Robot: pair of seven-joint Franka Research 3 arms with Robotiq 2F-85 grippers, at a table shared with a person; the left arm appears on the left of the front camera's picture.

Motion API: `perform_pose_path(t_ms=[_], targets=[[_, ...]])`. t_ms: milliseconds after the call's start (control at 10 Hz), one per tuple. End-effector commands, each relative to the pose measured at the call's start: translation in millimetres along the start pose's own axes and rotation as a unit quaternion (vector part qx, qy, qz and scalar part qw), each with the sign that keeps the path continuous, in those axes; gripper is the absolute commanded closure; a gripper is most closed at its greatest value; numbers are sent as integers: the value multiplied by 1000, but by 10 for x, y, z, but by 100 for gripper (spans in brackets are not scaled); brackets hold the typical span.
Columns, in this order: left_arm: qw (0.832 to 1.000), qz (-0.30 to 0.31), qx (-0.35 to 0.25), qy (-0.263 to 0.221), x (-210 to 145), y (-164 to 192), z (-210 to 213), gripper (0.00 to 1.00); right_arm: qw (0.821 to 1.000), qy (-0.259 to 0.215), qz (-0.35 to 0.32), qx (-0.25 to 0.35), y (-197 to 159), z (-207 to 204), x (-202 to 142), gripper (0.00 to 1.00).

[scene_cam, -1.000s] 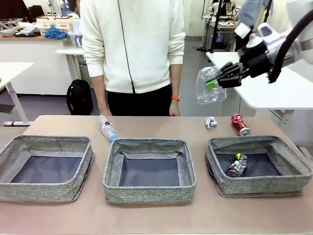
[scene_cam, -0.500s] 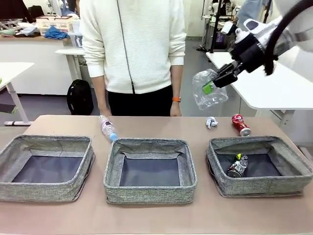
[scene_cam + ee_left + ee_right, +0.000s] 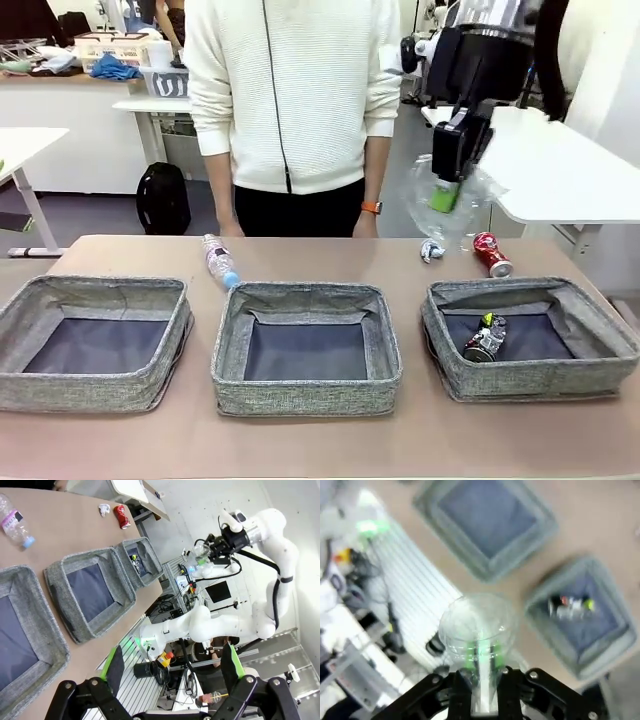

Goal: Sort the waste into the appropriate baskets.
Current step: Pick up the waste item pointed out by the person.

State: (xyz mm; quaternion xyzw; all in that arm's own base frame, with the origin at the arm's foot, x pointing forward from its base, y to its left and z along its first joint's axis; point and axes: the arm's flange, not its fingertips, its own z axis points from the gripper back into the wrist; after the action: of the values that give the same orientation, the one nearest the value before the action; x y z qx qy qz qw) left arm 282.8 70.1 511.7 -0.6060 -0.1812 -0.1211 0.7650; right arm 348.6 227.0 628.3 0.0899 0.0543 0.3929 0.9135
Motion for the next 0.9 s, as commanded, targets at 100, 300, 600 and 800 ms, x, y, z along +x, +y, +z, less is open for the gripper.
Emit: perform_pose_path(t_ms=[100,300,600,800], targets=[[1000,-3,-9,-4,8,-28,-12,0,961,76,-201,-177,512,106,224,85],[1000,-3,-9,-4,8,-28,-12,0,931,-49,-240,-271,720,184,804,85],[1000,-3,-9,-4,8,-28,-12,0,958,-36,-181,-219,930,-18,1675,85],[1000,-3,-9,-4,8,-28,-12,0,937,-74,-231,-249,861,-2,1026,85]])
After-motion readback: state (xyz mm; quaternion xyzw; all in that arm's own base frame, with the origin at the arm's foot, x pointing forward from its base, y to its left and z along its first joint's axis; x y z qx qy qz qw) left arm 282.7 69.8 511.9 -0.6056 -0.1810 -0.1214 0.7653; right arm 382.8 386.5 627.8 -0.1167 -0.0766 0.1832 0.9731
